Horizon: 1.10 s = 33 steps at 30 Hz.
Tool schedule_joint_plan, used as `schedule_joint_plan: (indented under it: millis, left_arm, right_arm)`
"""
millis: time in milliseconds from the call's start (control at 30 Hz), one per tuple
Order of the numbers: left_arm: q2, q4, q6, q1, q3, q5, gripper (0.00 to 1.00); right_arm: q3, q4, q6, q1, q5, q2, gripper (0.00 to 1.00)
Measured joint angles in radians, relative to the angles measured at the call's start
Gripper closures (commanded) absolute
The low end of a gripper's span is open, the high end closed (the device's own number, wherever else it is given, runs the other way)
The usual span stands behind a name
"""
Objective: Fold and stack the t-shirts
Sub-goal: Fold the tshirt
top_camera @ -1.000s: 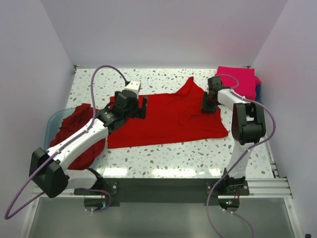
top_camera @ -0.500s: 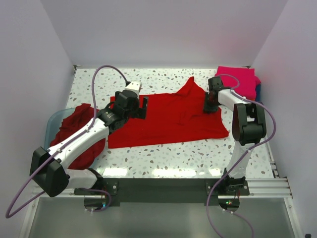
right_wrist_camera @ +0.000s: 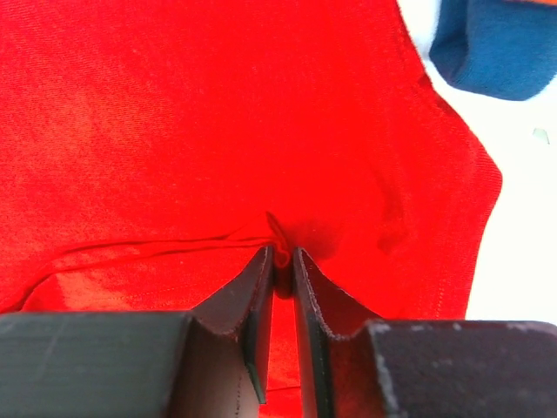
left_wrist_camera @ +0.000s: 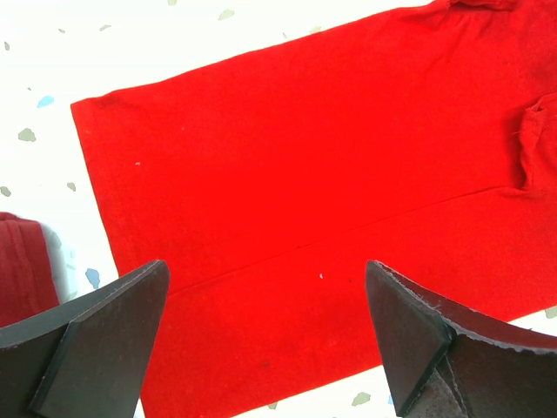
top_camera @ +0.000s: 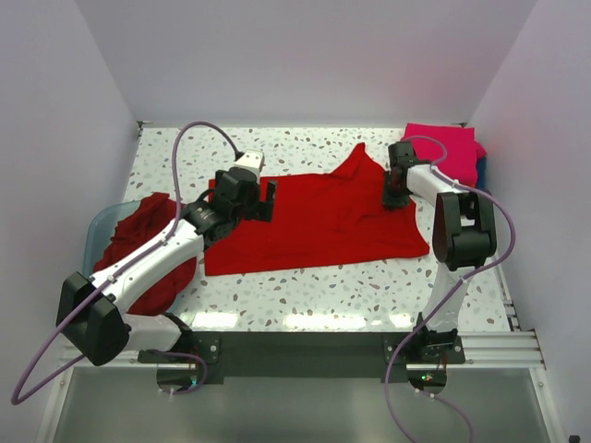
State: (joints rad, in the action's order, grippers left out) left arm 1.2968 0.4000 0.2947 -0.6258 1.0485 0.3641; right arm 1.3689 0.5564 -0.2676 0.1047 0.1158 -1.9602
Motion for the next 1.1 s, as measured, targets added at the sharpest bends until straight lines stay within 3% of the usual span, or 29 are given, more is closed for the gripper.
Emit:
schedule_joint_plan:
  millis: [133,433,533,633,1100]
  left_arm:
    - [0.006,0.0,0.0,0.0,0.0,-0.005,0.0]
    - [0.014,0.0,0.0,0.0,0.0,-0.02,0.0]
    - [0.015,0.0,0.0,0.0,0.0,-0.021,0.0]
    - [0.016,0.0,0.0,0.001,0.0,-0.025,0.0]
    - [0.042,0.001,0.0,0.002,0.0,-0.037,0.0]
  right_arm:
    - [0.003,0.005,0.007,0.0,0.014,0.0,0.74]
    - [0.014,0.009,0.022,0.0,0.025,0.0,0.78]
    - [0.021,0.011,0.025,0.0,0.025,0.0,0.82]
    - [0.026,0.012,0.031,0.0,0.027,0.0,0.99]
    - [0.188,0.025,0.061,0.0,0.006,-0.034,1.0]
